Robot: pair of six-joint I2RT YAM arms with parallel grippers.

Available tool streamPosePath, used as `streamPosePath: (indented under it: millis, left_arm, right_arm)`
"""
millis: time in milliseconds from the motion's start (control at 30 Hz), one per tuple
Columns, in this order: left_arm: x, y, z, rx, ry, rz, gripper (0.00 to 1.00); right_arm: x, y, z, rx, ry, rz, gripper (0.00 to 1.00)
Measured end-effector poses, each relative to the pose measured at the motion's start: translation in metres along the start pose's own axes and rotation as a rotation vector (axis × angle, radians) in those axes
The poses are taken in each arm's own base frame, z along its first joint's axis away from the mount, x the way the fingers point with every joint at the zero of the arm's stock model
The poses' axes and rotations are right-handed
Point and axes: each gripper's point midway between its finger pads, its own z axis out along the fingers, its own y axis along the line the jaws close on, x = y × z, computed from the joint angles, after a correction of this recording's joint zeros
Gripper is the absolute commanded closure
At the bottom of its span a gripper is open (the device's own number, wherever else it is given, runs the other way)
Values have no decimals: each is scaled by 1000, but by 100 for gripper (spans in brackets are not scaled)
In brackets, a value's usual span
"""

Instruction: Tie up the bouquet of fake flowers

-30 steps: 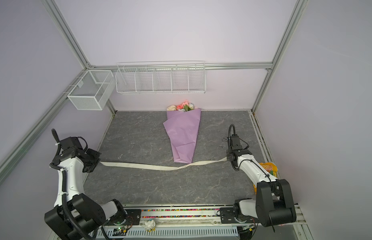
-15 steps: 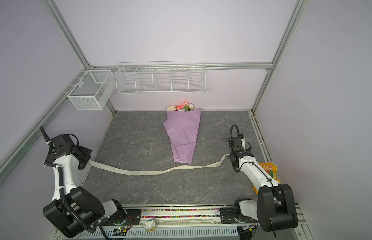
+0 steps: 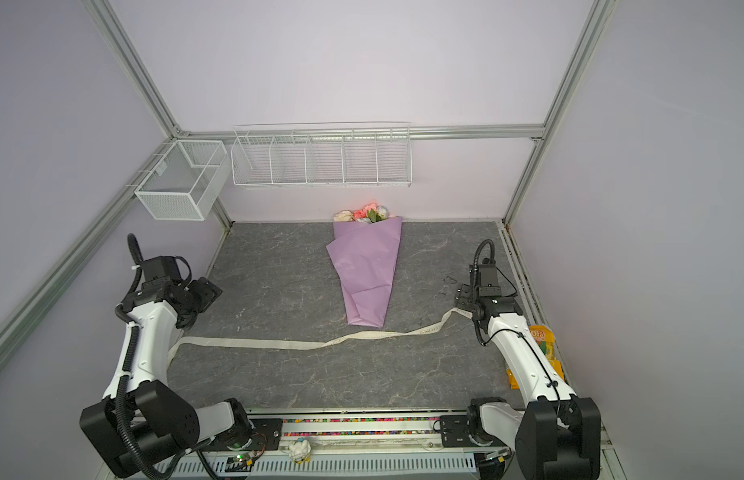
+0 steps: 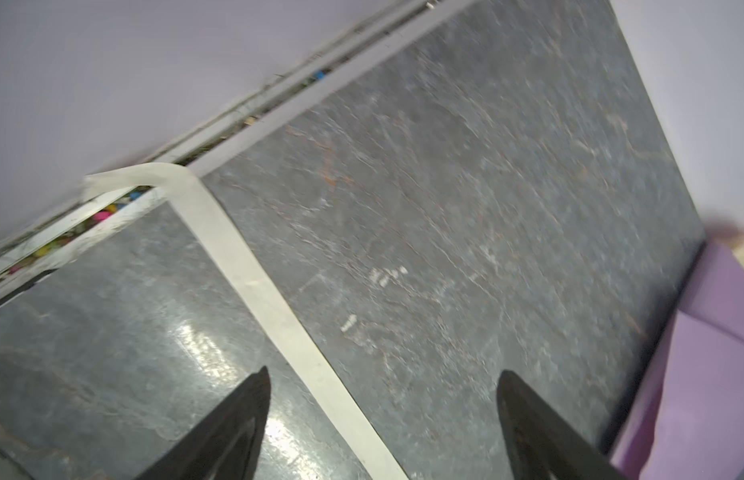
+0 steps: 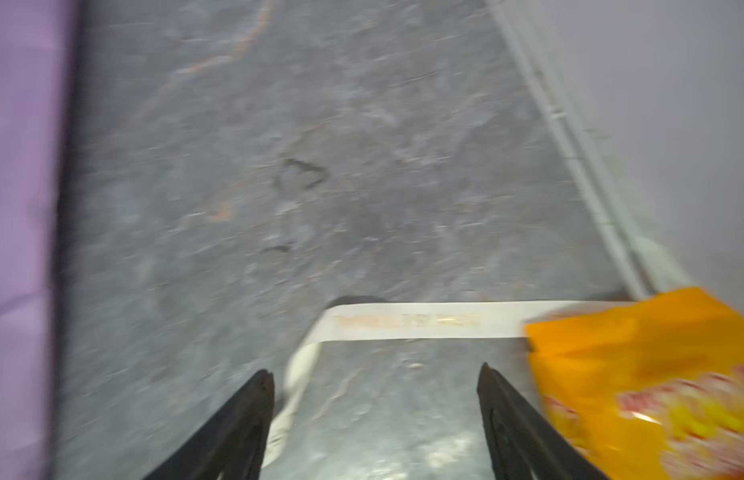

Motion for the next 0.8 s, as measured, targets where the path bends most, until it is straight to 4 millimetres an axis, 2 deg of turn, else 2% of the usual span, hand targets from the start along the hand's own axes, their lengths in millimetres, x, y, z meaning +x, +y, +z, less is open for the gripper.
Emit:
streamPosePath:
  millis: [67, 133, 233, 333, 467, 667, 800]
  left_arm:
    - [23, -26, 0, 93, 41, 70, 21]
    - [54, -48, -1, 188, 97, 133, 22]
    - [96, -61, -3, 271, 174, 192, 25]
    - [122, -66, -5, 315, 226, 223, 26]
    - [135, -66, -7, 343, 243, 235, 26]
    - [144, -60, -6, 348, 257, 221, 26]
    - [144, -55, -6, 324, 255, 230, 25]
  right_arm:
    - [10, 19, 4, -92, 52, 25, 22]
    - [23, 24, 12, -99, 119, 60, 22]
    - [45, 12, 23, -26, 213, 124, 22]
    - [59, 0, 27, 35, 252, 166, 24]
    - [67, 0, 34, 43, 281, 199, 29]
    - [76, 4, 63, 75, 385, 223, 40]
    - [62, 4, 71, 106, 366, 231, 39]
